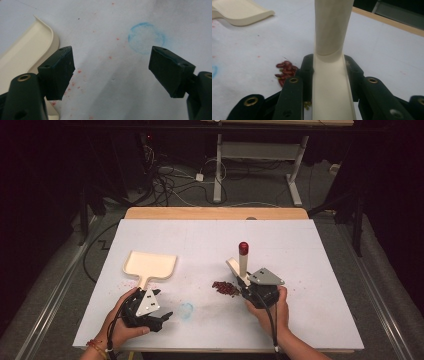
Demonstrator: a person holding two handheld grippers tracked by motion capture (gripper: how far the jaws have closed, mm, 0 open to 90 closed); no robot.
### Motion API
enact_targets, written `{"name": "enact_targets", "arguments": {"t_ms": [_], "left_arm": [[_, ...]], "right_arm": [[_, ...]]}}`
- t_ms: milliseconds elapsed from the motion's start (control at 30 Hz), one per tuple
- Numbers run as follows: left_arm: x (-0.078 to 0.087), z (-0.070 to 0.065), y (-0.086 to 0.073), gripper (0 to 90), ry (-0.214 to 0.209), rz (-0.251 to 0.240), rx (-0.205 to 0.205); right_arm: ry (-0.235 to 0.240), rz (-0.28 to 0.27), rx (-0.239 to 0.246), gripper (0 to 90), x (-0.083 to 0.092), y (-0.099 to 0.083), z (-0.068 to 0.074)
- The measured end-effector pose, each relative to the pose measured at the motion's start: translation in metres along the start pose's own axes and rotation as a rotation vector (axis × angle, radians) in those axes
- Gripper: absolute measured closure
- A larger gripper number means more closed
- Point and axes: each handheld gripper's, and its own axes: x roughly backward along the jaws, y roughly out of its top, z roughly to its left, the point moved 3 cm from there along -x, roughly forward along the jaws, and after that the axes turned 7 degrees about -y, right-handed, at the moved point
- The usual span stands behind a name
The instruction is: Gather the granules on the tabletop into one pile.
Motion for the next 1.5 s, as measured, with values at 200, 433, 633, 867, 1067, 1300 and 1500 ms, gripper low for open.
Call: {"name": "enact_targets", "arguments": {"t_ms": [200, 433, 633, 867, 1067, 1300, 1500], "left_arm": [[0.0, 0.0, 0.0, 19.6, 0.0, 0.0, 0.0], [0.001, 0.0, -0.001, 19.6, -0.002, -0.001, 0.006], [0.002, 0.0, -0.001, 19.6, 0.005, -0.005, 0.004], [0.002, 0.001, -0.002, 19.5, 0.007, -0.006, 0.01], [0.002, 0.001, -0.001, 19.6, 0.013, -0.007, 0.014], [0.001, 0.002, 0.0, 19.6, 0.019, -0.001, 0.011], [0.001, 0.002, 0.0, 19.6, 0.019, 0.002, 0.01]], "right_arm": [[-0.014, -0.017, 0.016, 66.9, -0.007, 0.006, 0.014], [-0.027, -0.042, -0.008, 66.9, -0.003, 0.013, 0.003], [0.013, -0.062, -0.014, 66.9, 0.005, 0.014, -0.017], [0.097, -0.096, 0.046, 66.8, 0.03, 0.009, -0.057], [0.179, -0.129, 0.073, 66.8, 0.058, 0.003, -0.092], [0.327, -0.089, 0.129, 66.7, 0.085, -0.01, -0.099], [0.415, -0.017, 0.167, 66.7, 0.098, -0.021, -0.099]]}}
